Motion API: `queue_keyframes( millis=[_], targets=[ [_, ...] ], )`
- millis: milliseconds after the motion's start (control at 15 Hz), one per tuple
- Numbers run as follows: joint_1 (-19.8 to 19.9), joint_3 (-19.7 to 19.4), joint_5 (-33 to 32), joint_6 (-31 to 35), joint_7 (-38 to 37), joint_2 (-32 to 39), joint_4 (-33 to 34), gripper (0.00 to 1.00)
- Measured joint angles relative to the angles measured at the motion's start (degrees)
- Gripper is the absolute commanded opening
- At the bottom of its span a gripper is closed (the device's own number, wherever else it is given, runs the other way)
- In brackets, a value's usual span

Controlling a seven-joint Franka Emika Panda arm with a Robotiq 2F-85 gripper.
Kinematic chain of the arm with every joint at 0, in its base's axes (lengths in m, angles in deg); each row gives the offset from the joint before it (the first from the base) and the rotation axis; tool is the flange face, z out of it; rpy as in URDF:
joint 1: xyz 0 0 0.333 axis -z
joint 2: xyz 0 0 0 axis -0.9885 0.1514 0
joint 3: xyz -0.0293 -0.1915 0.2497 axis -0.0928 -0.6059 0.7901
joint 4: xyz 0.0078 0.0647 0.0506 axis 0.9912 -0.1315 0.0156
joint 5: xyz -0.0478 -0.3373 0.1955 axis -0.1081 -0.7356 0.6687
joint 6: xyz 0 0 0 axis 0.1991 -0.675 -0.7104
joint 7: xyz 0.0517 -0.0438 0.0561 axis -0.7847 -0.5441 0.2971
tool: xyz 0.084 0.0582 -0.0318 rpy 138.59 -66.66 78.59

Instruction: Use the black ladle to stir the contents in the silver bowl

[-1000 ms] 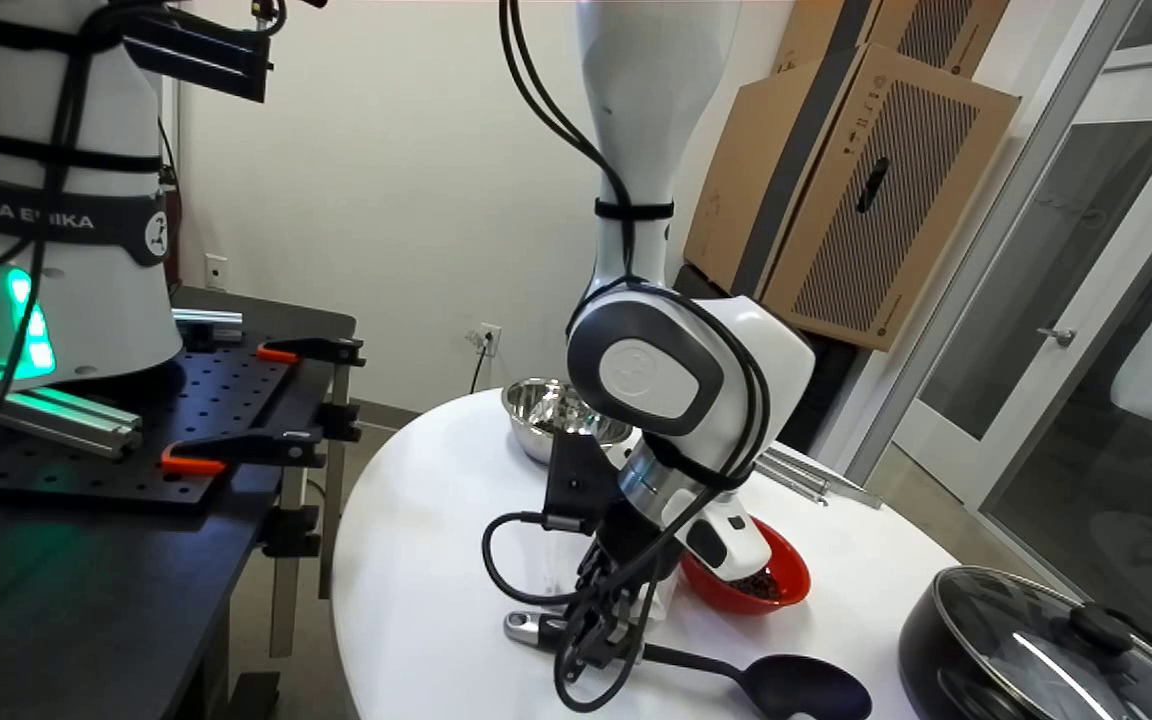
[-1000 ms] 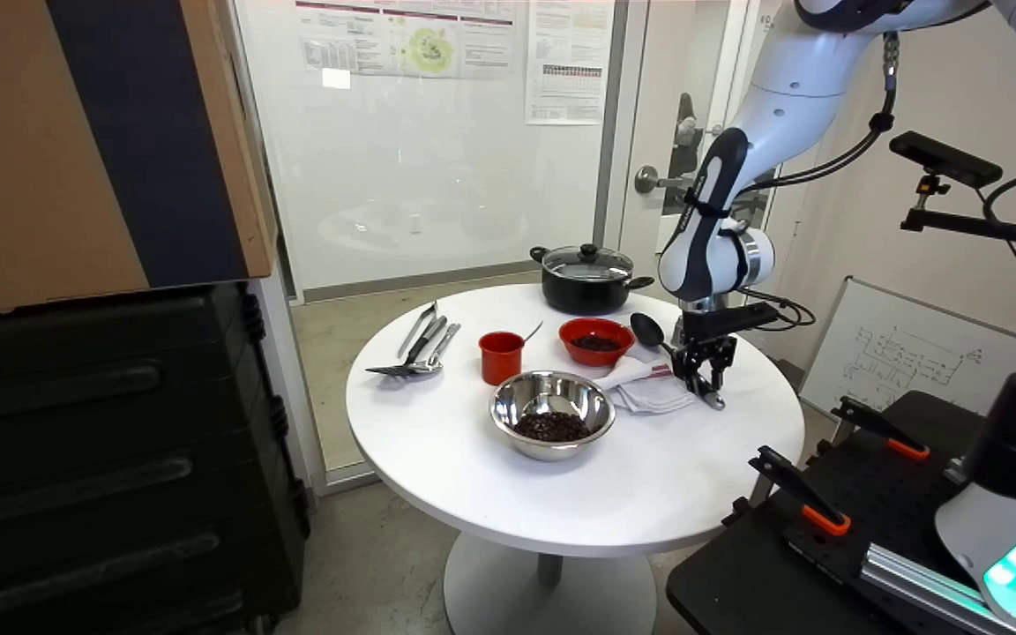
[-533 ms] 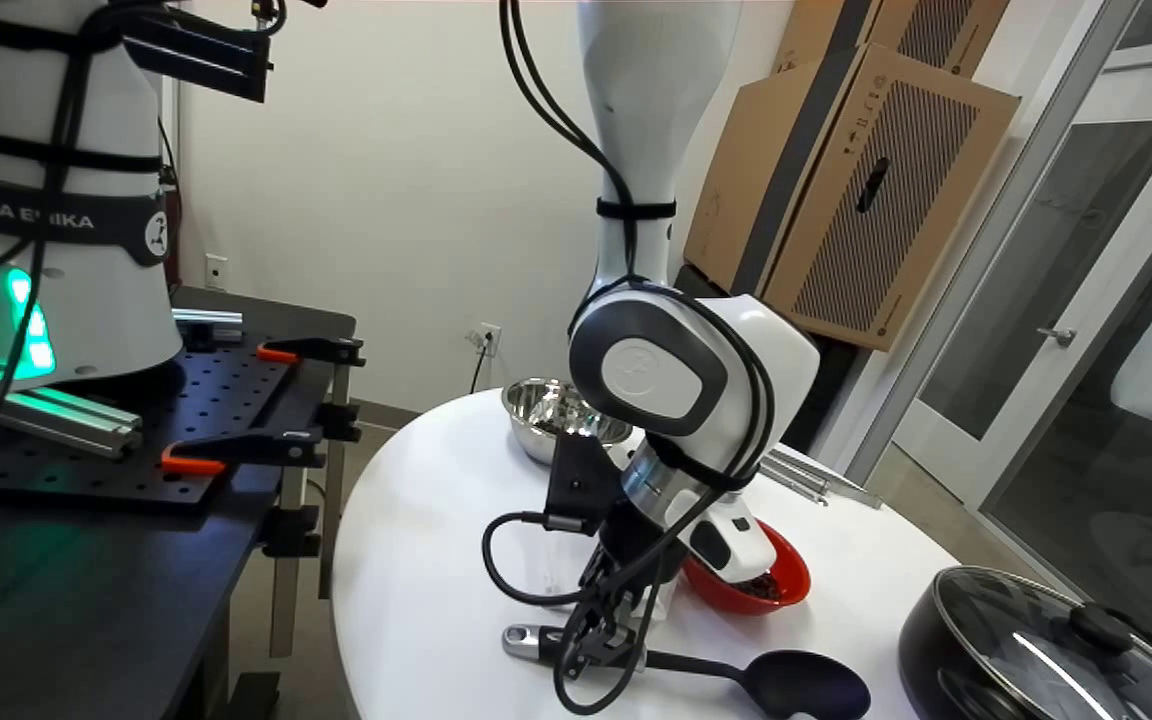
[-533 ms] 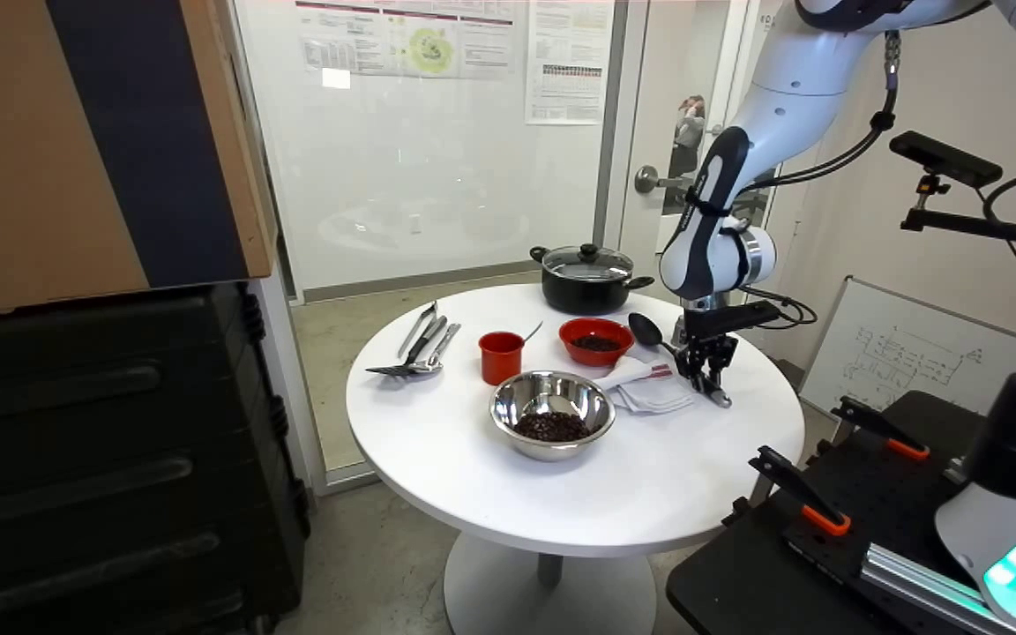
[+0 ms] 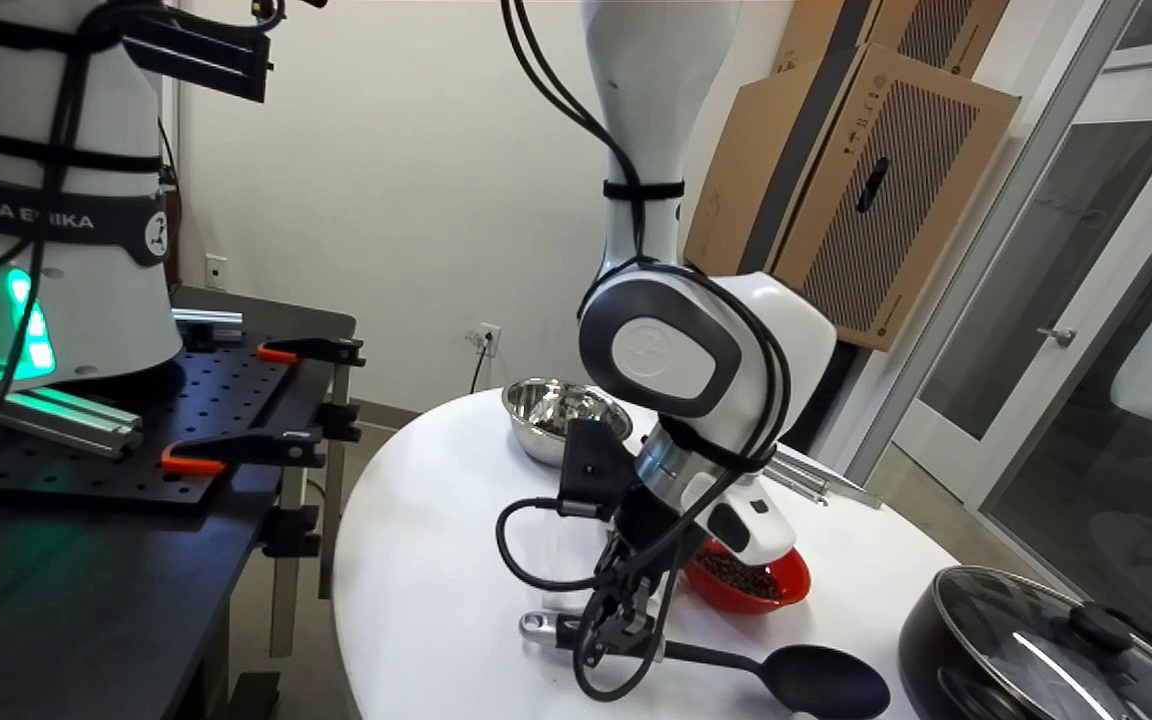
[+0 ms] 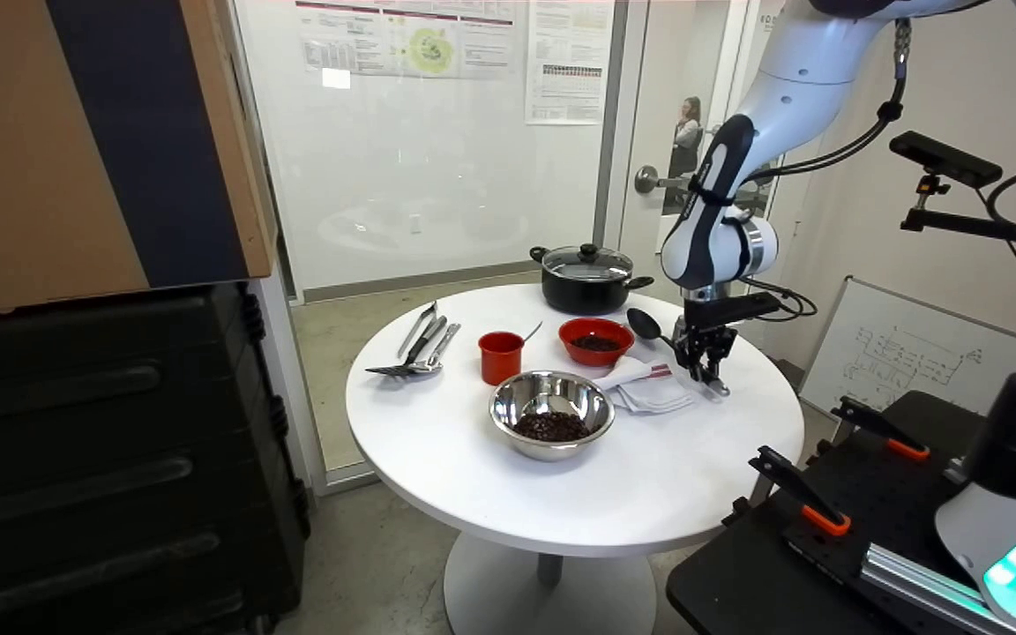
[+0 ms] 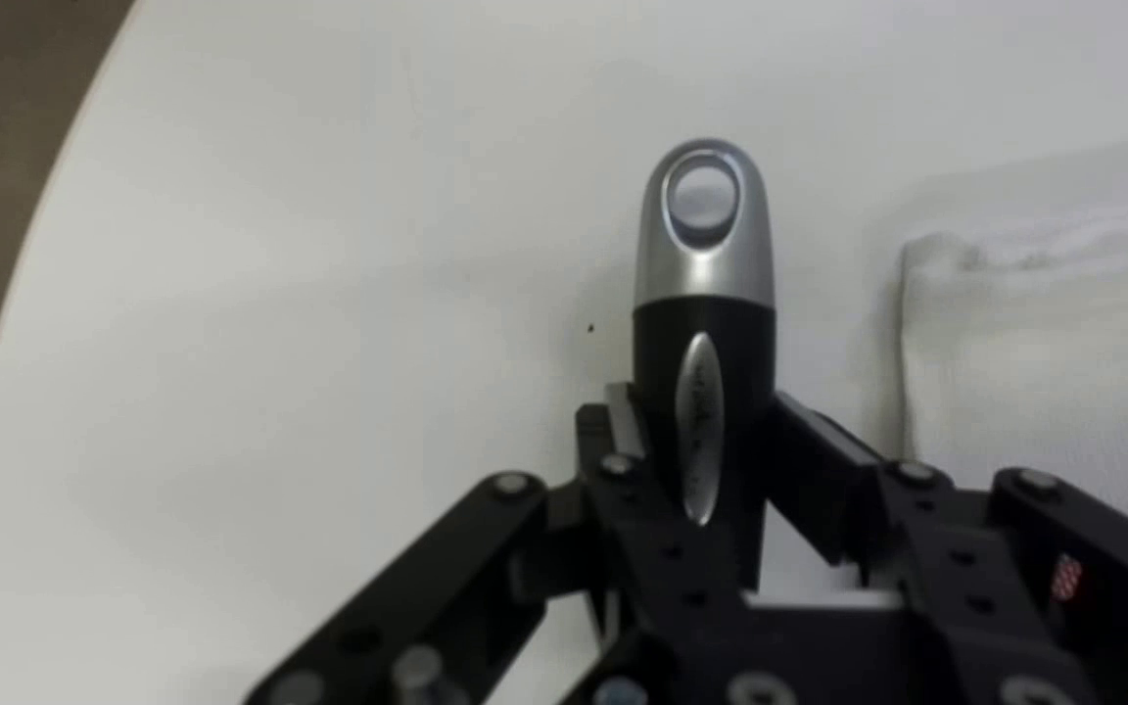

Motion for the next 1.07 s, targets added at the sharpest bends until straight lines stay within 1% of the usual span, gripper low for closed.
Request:
queue_keyframes(
  millis=[267, 467, 600, 800, 1067],
  targets=[
    [1.01, 0.33, -0.39, 0.00, 3.33, -7.94, -4.09, 0.08],
    [0.50, -0.24, -4.07, -0.76, 5.34, -14.59, -8.28, 0.08],
    [-1.04, -1.55, -9.08, -2.68, 5.58, -18.65, -10.63, 0.08],
    [-4.27, -3.57, -18.28, -7.14, 5.53, -23.93, -13.08, 0.08],
    [-7.64, -3.87, -30.68, -12.29, 5.30, -29.54, -15.43, 0.08]
  ],
)
